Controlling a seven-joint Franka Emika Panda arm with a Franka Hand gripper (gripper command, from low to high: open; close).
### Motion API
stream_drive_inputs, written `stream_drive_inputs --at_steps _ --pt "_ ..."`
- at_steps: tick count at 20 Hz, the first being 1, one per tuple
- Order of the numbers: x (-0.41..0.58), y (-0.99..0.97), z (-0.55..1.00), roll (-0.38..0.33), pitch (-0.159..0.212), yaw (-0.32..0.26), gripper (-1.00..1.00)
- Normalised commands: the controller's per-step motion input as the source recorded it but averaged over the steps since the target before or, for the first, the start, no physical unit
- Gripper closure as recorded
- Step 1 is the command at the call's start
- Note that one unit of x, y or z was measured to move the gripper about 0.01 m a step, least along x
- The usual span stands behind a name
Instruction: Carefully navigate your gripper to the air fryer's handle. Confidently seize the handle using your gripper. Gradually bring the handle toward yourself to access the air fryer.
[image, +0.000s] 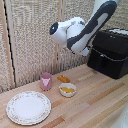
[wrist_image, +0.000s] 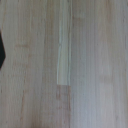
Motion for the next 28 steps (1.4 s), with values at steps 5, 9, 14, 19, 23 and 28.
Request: stream_drive_inputs --at_steps 5,9,14,19,23,28 --pt "0.000 -0.43 -0.40 -0.002 -0.147 -0.016 -1.00" --pt "0.020 -0.43 -0.16 -0.088 -0.107 0.018 -1.00" --pt "-0.007 -0.49 -0.21 -0.138 -0.076 0.039 -1.00" --pt "-0.050 -0.56 -0.31 -0.101 -0.047 0.042 -1.00" --pt "-0.143 -0.57 -0.32 -0.083 -0.037 0.039 -1.00" --pt "-0.244 -0.60 -0.13 -0.062 -0.008 0.070 -1.00"
